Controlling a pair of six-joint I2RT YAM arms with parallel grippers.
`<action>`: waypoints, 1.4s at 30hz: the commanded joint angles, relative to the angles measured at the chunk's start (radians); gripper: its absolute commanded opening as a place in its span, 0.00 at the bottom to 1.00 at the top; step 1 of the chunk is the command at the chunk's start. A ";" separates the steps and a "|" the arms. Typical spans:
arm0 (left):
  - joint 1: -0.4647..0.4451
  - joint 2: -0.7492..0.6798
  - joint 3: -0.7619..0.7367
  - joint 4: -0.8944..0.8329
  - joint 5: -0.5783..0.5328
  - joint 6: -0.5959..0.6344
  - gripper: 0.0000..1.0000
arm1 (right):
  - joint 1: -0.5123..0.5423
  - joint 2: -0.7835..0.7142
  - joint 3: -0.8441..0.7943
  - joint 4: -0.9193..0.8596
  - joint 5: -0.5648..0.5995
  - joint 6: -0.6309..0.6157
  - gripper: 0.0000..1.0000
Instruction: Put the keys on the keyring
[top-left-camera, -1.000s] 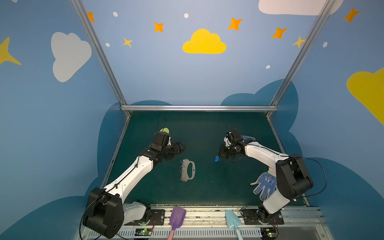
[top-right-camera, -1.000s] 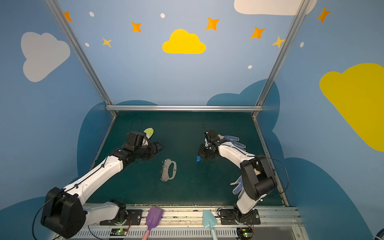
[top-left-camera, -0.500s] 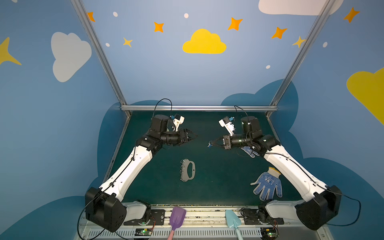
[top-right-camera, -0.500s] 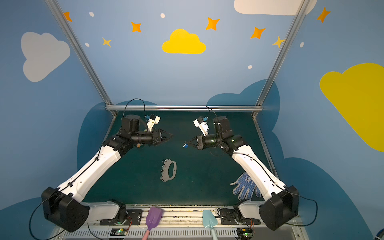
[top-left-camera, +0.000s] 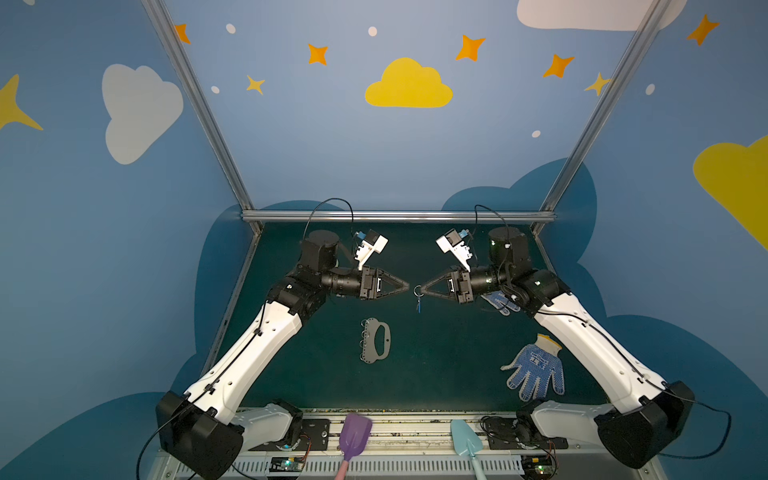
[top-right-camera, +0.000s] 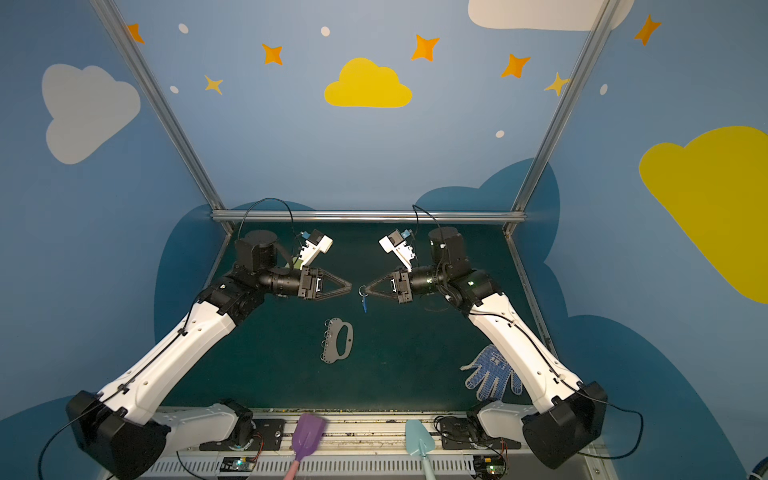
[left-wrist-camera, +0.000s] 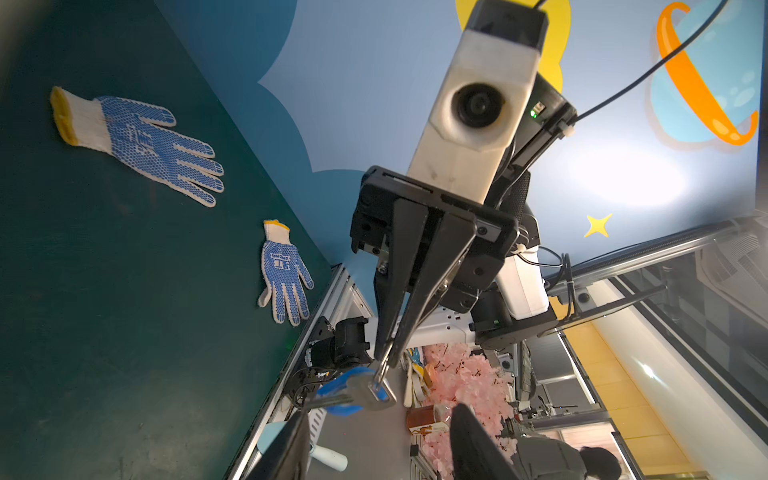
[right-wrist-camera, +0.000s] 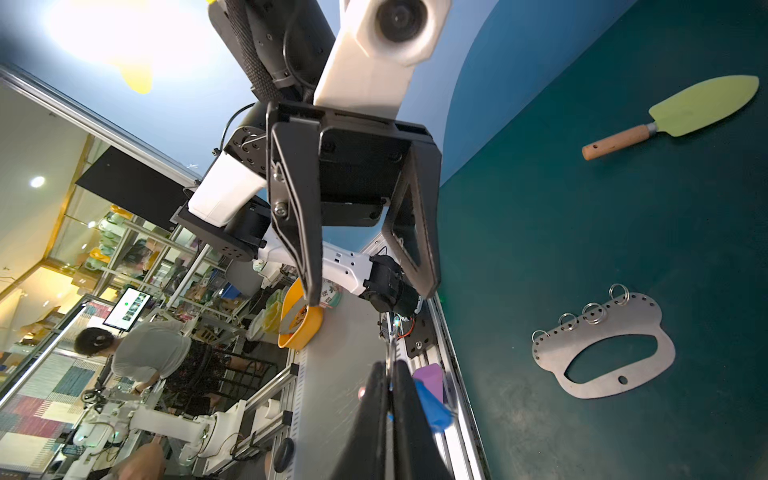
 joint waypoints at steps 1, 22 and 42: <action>-0.020 -0.005 0.033 -0.021 0.000 0.038 0.48 | 0.004 -0.029 0.020 0.035 -0.014 0.013 0.08; -0.085 0.021 0.064 -0.026 -0.102 0.048 0.31 | 0.021 -0.039 0.027 0.056 0.015 0.025 0.08; -0.087 0.006 0.075 -0.031 -0.153 0.047 0.09 | 0.028 -0.057 0.032 0.056 0.092 0.013 0.07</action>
